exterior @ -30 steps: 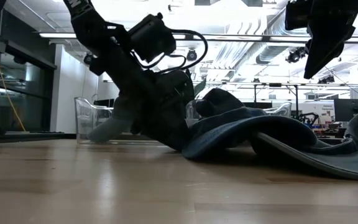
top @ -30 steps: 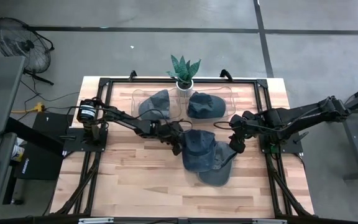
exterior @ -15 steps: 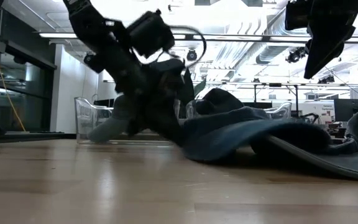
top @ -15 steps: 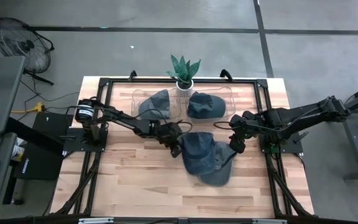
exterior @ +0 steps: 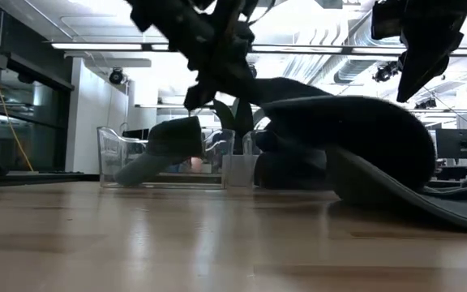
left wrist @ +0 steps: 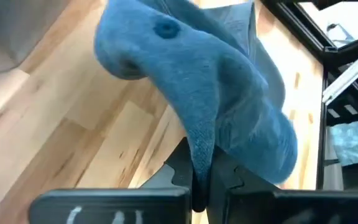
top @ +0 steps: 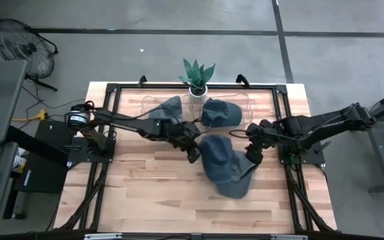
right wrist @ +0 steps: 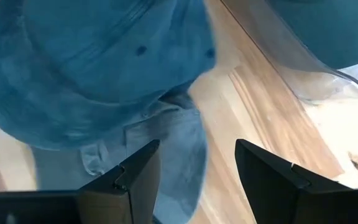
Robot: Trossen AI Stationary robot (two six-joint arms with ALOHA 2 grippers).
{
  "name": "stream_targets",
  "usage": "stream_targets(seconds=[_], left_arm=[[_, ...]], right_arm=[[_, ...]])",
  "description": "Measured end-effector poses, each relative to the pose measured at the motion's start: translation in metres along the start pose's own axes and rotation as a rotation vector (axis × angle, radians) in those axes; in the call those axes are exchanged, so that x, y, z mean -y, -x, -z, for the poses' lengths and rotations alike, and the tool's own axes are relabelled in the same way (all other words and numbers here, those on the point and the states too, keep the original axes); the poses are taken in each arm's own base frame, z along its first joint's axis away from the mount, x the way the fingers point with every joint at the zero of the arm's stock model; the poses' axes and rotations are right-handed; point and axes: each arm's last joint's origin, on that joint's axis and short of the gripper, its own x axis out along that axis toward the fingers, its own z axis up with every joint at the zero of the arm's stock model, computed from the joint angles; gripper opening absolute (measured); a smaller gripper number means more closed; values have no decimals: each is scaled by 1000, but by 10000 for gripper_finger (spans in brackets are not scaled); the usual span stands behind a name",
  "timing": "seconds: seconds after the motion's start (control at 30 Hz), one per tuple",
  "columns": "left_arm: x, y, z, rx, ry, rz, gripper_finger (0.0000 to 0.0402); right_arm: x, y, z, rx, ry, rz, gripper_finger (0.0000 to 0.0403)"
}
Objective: Pick & Place hat
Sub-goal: Put the dark blue cap into the right transparent bin
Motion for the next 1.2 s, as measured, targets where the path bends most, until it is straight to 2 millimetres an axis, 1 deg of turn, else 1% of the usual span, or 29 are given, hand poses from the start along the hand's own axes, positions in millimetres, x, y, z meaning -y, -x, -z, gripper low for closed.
stream_targets(seconds=[0.1, 0.23, 0.43, 0.67, 0.77, 0.87, 1.03, 1.2], left_arm=[[9, 8, -11, -13, -28, -19, 4], [28, 25, -35, 48, -105, -8, 4], [42, 38, -53, 126, -180, -10, 4], [50, 45, -62, 162, -213, -1, 4], [50, 46, -62, 161, -213, -2, 4], [50, 46, -63, 163, -214, -1, 4], [50, 46, -63, 164, -217, -5, 4], [50, 46, -63, 177, -223, -14, 4]], right_arm=[[-1, 0, -3, 10, -17, -41, 200], [-4, 0, -11, 58, -37, -107, 200], [-4, 1, -27, 169, -87, -177, 200], [0, 5, -52, 297, -63, -356, 200], [3, 6, -56, 310, -23, -403, 200], [6, 6, -58, 326, 43, -391, 202], [16, 5, -63, 348, 93, -365, 225], [29, 7, -71, 350, 81, -459, 252]])
